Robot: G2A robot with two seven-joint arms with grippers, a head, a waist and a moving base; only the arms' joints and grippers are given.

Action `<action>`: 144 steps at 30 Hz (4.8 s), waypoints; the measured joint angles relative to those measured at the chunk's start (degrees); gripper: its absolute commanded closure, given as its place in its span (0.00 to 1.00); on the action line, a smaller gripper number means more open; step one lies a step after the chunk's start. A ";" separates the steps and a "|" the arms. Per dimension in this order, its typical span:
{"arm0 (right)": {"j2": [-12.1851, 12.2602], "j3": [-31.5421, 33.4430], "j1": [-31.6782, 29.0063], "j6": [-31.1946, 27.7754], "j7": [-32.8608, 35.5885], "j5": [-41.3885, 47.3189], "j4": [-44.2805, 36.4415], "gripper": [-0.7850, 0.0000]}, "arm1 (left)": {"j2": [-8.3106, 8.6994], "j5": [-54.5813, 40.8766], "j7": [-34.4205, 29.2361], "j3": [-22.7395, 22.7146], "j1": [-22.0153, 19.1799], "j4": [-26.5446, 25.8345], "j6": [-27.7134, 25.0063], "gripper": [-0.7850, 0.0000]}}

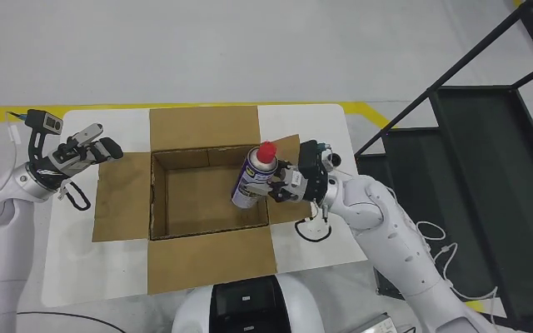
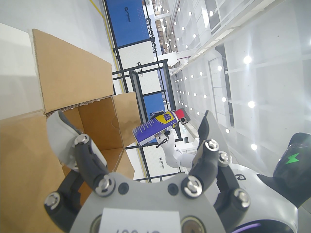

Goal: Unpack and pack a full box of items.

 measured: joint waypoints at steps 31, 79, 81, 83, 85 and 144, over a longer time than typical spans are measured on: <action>-0.77 -6.24 6.82 23.25 25.78 3.74 -3.74 1.00 | 0.00 0.00 0.00 0.00 0.00 0.00 0.00 0.00; -28.49 -44.29 47.93 33.19 35.63 25.87 61.04 0.00 | 0.00 0.00 0.00 0.00 0.00 0.00 0.00 0.00; -28.10 -42.97 47.74 31.30 35.28 26.95 60.46 0.00 | 0.00 0.00 0.00 0.00 0.00 0.00 0.00 0.00; -27.44 -41.51 47.28 28.86 34.79 27.96 59.15 0.00 | 0.00 0.00 0.00 0.00 0.00 0.00 0.00 0.00; -26.22 -39.58 46.56 25.08 33.92 28.11 56.62 0.00 | 0.00 0.00 0.00 0.00 0.00 0.00 0.00 0.00; -2.56 22.46 -3.54 35.41 39.18 -11.19 7.02 0.00 | 0.00 0.00 0.00 0.00 0.00 0.00 0.00 0.00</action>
